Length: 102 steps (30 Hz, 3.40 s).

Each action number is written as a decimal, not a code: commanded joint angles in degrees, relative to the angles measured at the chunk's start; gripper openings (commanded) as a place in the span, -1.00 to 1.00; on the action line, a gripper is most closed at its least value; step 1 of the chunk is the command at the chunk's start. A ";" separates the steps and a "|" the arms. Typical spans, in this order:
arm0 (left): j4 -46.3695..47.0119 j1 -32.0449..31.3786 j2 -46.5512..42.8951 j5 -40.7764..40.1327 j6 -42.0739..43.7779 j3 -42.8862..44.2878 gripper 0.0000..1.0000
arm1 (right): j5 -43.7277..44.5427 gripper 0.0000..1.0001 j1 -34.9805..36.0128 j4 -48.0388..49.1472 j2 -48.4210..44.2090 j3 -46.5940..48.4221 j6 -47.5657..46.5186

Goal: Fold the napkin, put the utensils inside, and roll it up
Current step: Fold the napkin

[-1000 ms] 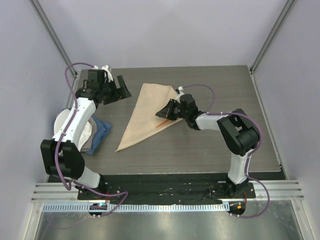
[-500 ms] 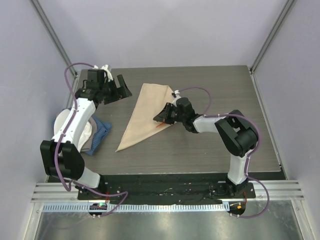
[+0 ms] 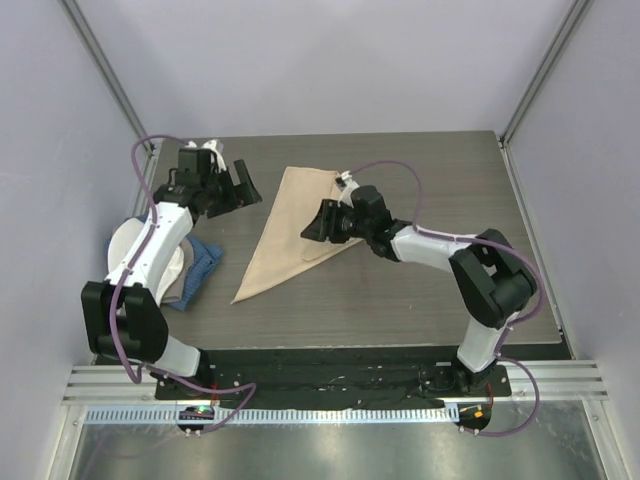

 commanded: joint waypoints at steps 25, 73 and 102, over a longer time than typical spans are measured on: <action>-6.52 -0.20 -19.84 -12.01 -15.48 -37.49 0.37 | -11.04 0.11 -19.29 7.75 -14.72 -4.34 -0.51; 3.40 -0.20 -19.31 -12.01 -14.09 -39.09 -1.00 | -11.93 0.10 -19.73 6.52 -13.84 -5.57 -1.91; 14.31 -24.28 25.76 3.19 0.06 12.42 -1.00 | -12.19 0.10 -22.98 4.59 -17.44 -9.44 -3.50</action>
